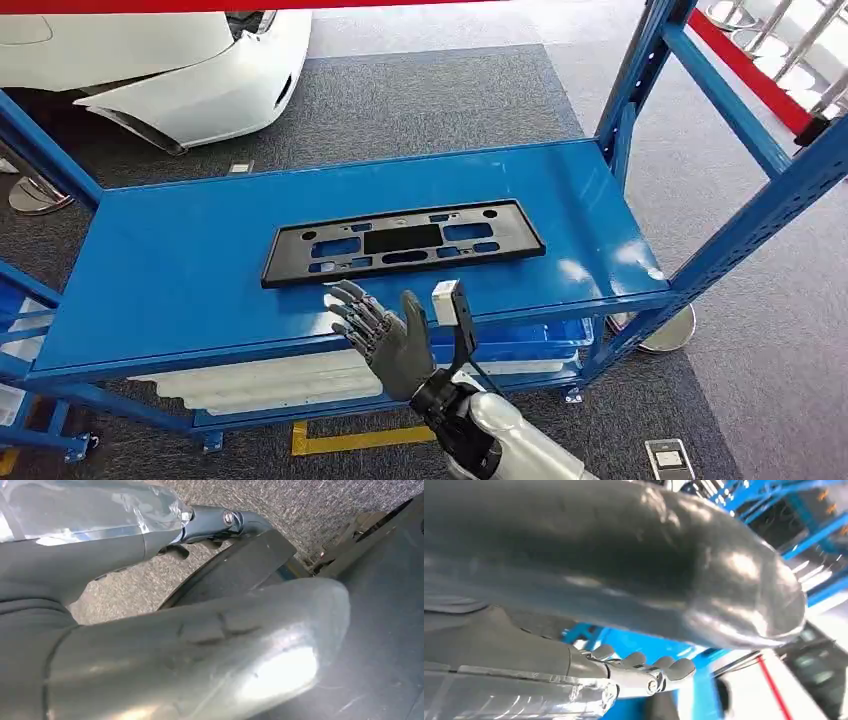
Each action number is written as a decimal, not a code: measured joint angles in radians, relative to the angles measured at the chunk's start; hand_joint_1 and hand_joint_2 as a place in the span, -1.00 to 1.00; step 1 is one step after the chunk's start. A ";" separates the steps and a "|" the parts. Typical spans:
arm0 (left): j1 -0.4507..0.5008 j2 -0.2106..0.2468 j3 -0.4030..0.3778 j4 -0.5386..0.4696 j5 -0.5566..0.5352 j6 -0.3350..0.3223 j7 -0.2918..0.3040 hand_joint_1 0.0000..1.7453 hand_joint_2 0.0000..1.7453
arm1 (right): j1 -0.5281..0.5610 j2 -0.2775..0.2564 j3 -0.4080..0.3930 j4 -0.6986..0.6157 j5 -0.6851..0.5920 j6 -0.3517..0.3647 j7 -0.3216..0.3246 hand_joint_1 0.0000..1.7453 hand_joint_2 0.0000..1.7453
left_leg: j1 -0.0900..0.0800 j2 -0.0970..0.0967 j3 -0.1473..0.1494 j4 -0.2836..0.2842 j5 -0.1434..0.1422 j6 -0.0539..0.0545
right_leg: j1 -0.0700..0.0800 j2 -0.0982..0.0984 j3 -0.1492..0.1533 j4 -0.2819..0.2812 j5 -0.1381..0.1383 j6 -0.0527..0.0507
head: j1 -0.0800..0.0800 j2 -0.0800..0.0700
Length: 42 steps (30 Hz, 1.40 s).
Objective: Take the parts from the cabinet and place them on the table.
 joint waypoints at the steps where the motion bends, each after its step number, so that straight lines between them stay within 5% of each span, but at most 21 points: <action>1: 0.000 0.000 0.000 0.000 0.000 0.000 -0.001 -1.00 -1.00 | 0.001 -0.005 -0.002 -0.025 0.017 -0.001 -0.004 -1.00 -1.00 | 0.000 0.000 0.000 0.000 0.000 0.000 | 0.000 0.000 0.000 0.000 0.000 0.000 | 0.000 0.000; 5: 0.000 0.000 0.000 0.000 0.005 0.000 -0.002 -1.00 -1.00 | 0.009 -0.023 -0.015 -0.122 0.108 -0.054 -0.007 -1.00 -1.00 | 0.000 0.000 0.000 0.000 0.000 0.000 | 0.000 0.000 0.000 0.000 0.000 0.000 | 0.000 0.000; 9: 0.003 0.000 0.006 0.000 0.021 0.005 -0.002 -1.00 -1.00 | 0.016 -0.057 -0.038 -0.223 0.290 -0.212 0.031 -1.00 -1.00 | 0.000 0.000 0.000 0.000 0.000 0.000 | 0.000 0.000 0.000 0.000 0.000 0.000 | 0.000 0.000; 15: 0.004 0.000 0.007 0.000 0.022 0.005 -0.002 -1.00 -1.00 | 0.027 -0.087 -0.062 -0.312 0.333 -0.246 0.049 -1.00 -1.00 | 0.000 0.000 0.000 0.000 0.000 0.000 | 0.000 0.000 0.000 0.000 0.000 0.000 | 0.000 0.000; 16: 0.004 0.000 0.008 0.000 0.024 0.005 -0.002 -1.00 -1.00 | 0.030 -0.093 -0.067 -0.325 0.368 -0.273 0.062 -1.00 1.00 | 0.000 0.000 0.000 0.000 0.000 0.000 | 0.000 0.000 0.000 0.000 0.000 0.000 | -0.001 0.000; 21: 0.009 0.000 0.023 0.000 0.040 0.005 0.000 -1.00 -1.00 | 0.048 -0.143 -0.106 -0.411 0.732 -0.499 0.280 -1.00 1.00 | 0.000 0.000 0.000 0.000 0.000 0.000 | 0.000 0.000 0.000 0.000 0.000 0.000 | 0.000 0.000; 24: 0.010 0.000 0.025 0.001 0.042 0.005 0.002 -1.00 -1.00 | 0.060 -0.177 -0.140 -0.443 0.899 -0.550 0.438 -1.00 1.00 | 0.000 0.000 0.000 0.000 0.000 0.000 | -0.001 0.000 0.000 -0.001 0.000 0.000 | 0.000 0.000; 26: 0.012 0.000 0.027 0.001 0.043 0.003 0.006 -1.00 -1.00 | 0.066 -0.205 -0.162 -0.456 1.040 -0.544 0.558 -1.00 1.00 | -0.001 0.000 0.000 0.000 0.000 0.000 | -0.001 0.000 0.000 -0.001 0.000 0.000 | 0.000 0.000; 30: 0.013 0.000 0.031 0.001 0.050 -0.006 0.016 -1.00 -1.00 | 0.073 -0.278 -0.212 -0.452 1.404 -0.342 0.845 -1.00 1.00 | -0.001 0.000 0.000 0.000 0.000 0.000 | -0.001 0.000 0.000 -0.001 0.000 0.000 | 0.000 0.000; 42: 0.013 0.000 0.032 0.001 0.040 -0.008 0.016 -1.00 -1.00 | 0.056 -0.376 -0.250 -0.339 1.588 -0.125 0.835 -1.00 1.00 | 0.000 0.000 0.000 0.000 0.000 0.000 | -0.001 -0.001 0.000 -0.001 0.000 0.001 | -0.001 0.000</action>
